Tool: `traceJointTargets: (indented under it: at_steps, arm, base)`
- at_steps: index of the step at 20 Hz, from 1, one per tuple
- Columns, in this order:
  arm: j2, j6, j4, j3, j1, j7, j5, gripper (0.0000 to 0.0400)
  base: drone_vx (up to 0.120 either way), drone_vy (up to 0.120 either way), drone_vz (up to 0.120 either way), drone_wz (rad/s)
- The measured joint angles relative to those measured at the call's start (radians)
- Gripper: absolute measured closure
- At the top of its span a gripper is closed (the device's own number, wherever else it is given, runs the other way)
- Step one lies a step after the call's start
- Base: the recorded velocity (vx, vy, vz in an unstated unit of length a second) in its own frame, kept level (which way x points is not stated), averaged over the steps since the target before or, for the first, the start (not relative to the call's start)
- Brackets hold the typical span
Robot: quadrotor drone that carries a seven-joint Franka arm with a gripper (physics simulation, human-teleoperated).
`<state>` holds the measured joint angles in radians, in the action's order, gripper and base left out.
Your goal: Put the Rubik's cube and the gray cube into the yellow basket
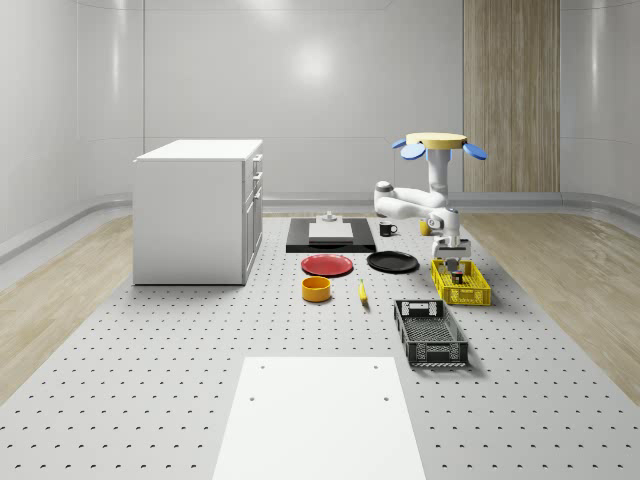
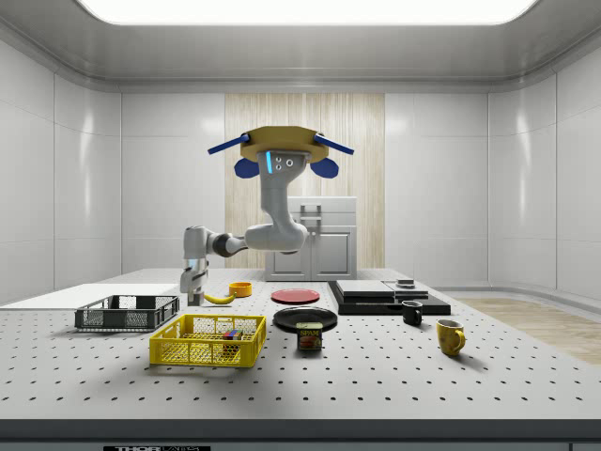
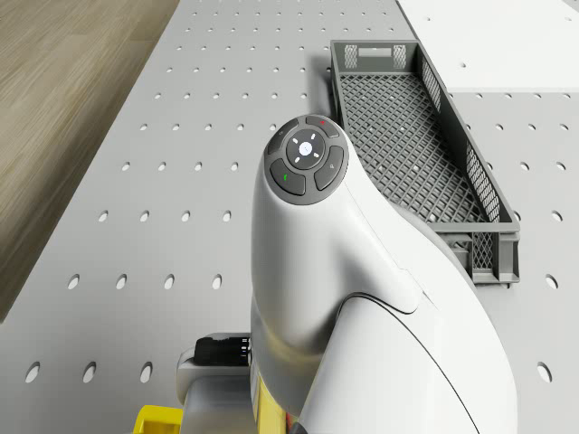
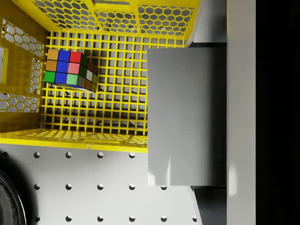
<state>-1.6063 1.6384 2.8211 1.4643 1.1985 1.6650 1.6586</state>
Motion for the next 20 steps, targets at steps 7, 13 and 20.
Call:
traceJointTargets:
  at_steps: [7, 13, 20]
  arm:
    - [-0.001, 0.001, 0.0, 0.0, 0.0, 0.0, 0.0, 0.0149]
    - [-0.002, 0.013, -0.004, -0.036, 0.004, 0.001, 0.033, 0.0149]
    - [0.0, 0.043, -0.02, -0.125, 0.018, 0.004, 0.117, 0.0149]
  base:
    - [0.0, 0.12, -0.12, 0.0]
    - [0.0, 0.007, -0.027, 0.0]
    - [0.0, 0.0, 0.0, 0.0]
